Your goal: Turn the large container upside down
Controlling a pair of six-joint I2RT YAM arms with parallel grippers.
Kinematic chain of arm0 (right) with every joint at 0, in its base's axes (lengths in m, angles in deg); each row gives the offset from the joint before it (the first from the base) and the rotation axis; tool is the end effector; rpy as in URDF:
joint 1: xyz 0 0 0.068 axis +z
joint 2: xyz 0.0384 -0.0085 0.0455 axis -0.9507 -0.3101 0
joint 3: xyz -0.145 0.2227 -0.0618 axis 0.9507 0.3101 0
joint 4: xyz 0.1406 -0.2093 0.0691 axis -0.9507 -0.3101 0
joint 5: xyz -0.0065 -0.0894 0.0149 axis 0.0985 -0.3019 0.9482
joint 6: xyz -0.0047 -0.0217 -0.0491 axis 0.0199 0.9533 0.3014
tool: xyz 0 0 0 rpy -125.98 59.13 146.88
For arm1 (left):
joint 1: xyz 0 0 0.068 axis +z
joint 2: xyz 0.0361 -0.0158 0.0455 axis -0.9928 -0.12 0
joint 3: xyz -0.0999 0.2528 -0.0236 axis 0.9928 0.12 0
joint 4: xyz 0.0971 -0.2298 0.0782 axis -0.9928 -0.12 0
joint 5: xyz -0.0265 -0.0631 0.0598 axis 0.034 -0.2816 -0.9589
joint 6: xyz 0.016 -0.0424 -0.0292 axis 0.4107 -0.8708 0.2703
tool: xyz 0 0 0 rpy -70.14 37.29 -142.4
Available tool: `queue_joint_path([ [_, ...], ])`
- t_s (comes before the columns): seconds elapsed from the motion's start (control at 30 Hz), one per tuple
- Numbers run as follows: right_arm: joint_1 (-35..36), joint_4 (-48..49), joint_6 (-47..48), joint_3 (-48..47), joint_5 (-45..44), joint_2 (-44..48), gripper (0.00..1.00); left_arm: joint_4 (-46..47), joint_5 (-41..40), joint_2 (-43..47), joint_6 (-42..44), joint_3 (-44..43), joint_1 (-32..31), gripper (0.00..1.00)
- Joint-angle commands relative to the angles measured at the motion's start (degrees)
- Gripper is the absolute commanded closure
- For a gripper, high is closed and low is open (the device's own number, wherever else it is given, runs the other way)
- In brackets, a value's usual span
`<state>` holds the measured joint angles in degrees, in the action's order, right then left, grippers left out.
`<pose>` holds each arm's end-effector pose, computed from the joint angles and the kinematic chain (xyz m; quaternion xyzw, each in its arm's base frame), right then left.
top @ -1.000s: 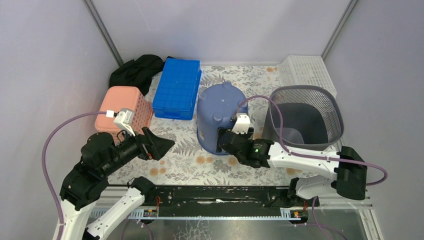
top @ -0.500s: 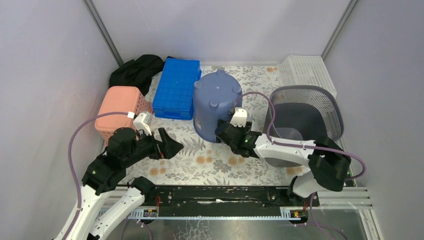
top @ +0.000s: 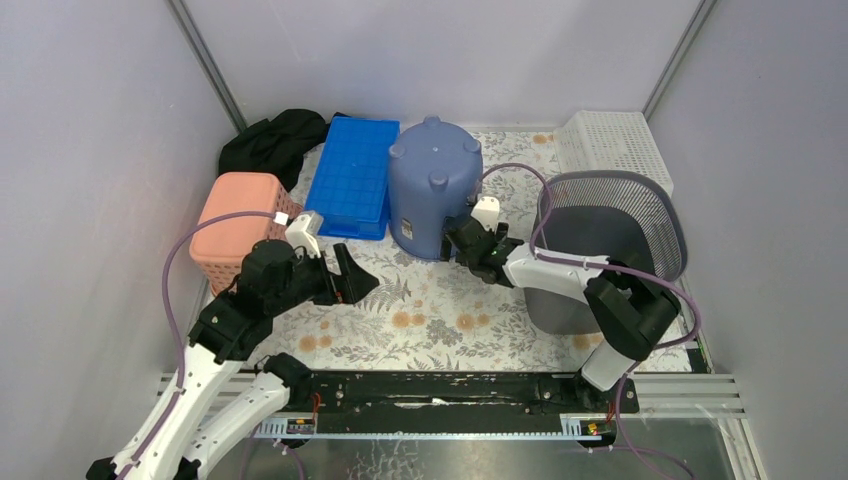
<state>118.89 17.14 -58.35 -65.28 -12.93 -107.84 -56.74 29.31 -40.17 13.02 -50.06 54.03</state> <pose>0.2459 0.2361 0.1912 0.0401 0.8916 0.0737 0.4450 0.1019 -0.0648 0.3283 0.0220 0.8643 -0.3300 0.3788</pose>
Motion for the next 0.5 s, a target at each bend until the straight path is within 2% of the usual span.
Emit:
queue_joint_path([
  [0.0, -2.8, 5.2, 2.6, -4.1, 3.3, -2.4, 0.01, 4.3, -0.1, -0.3, 0.6, 0.3, 0.3, 0.0],
  [0.47, -8.1, 7.9, 3.9, -12.6, 9.5, -10.2, 0.01, 3.7, -1.0, -0.4, 0.0, -0.4, 0.3, 0.0],
])
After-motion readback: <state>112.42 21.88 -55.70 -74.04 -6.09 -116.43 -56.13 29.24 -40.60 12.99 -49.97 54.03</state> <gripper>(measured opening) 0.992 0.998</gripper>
